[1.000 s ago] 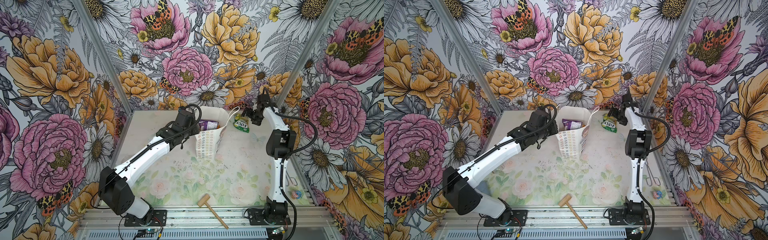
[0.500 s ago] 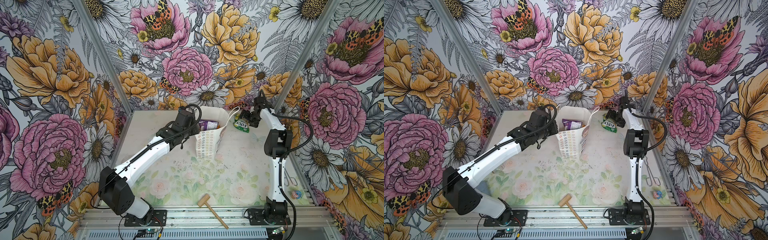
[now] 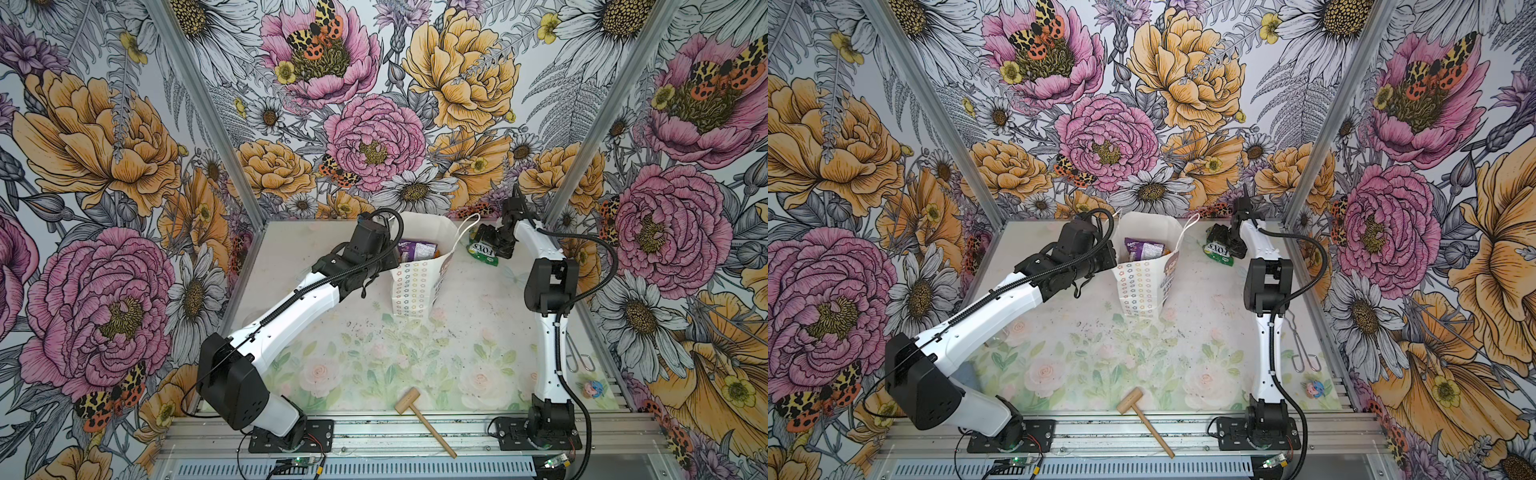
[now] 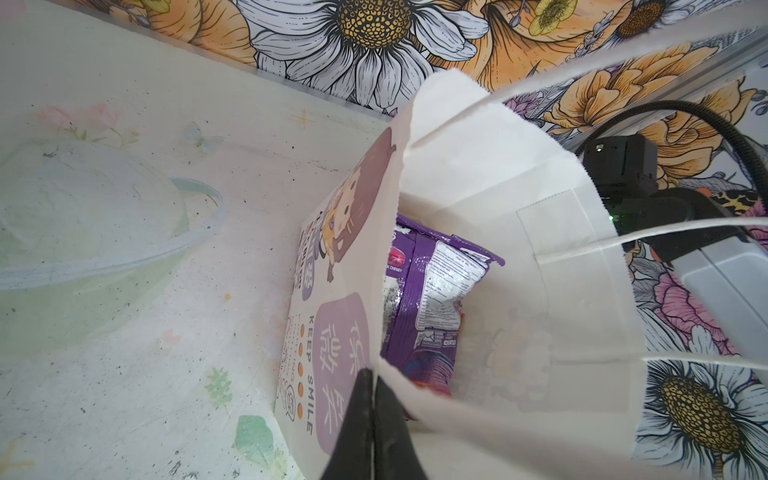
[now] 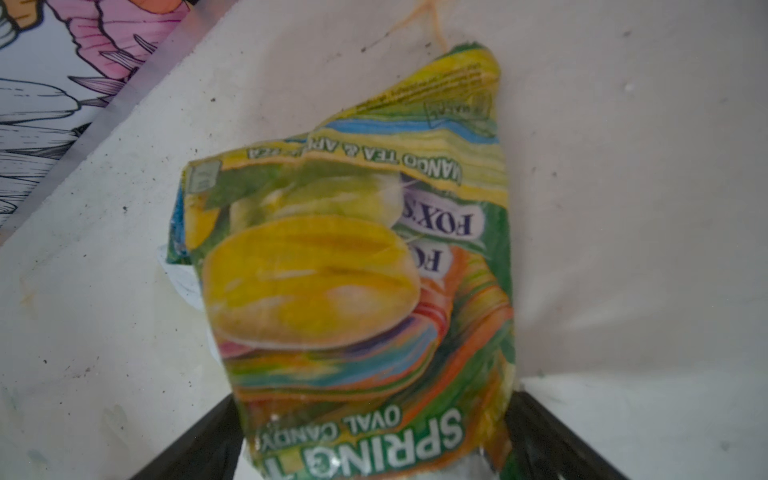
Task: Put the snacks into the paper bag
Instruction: 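Lower the right gripper onto the green Spring Tea packet and grasp it, then lift the green packet up off the table with the right gripper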
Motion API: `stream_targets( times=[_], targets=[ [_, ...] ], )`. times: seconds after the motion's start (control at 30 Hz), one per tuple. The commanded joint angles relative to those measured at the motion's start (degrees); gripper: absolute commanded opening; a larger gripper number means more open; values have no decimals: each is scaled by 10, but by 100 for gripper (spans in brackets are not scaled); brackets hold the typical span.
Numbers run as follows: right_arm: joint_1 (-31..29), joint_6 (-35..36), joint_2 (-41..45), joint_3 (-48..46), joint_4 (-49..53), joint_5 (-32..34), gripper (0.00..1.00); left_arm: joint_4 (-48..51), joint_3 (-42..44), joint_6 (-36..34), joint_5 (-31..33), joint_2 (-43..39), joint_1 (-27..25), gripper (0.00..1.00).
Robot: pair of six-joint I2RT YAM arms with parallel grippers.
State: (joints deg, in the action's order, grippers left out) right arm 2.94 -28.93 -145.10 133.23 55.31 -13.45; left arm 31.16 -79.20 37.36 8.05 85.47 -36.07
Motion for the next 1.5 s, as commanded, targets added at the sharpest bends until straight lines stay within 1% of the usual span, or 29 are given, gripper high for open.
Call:
stream_targets(
  times=[0.0,0.07,0.27,0.43,0.6,0.63,0.77,0.83,0.97,1.27,1.47],
  targets=[
    [-3,2,-14,-8,-6,18,97,-23,-9,-7,-14,-8,1,0],
    [-3,4,-16,-9,-6,20,95,-23,-8,-7,-15,-8,0,0],
    [-3,11,-15,-15,-7,32,84,-23,-10,-7,-15,-8,0,0],
    [-3,11,-17,-16,-6,37,77,-23,-12,-6,-14,-7,0,0],
    [-3,13,-24,-17,-7,29,65,-23,-11,-6,-13,-7,2,0],
    [-3,13,-24,-18,-7,28,62,-23,-11,-6,-13,-8,1,0],
    [-2,18,-24,-20,-6,19,39,-23,-9,-6,-12,-8,1,0],
    [-1,20,-20,-22,-6,14,30,-23,-8,-5,-12,-9,2,0],
    [2,24,-9,-26,-7,9,18,-23,-8,-5,-13,-9,2,0],
    [8,36,18,-32,-8,-9,1,-23,-8,-3,-14,-8,2,0],
    [11,61,44,-40,-9,-40,0,-23,-8,-3,-14,-8,2,0]
  ],
)
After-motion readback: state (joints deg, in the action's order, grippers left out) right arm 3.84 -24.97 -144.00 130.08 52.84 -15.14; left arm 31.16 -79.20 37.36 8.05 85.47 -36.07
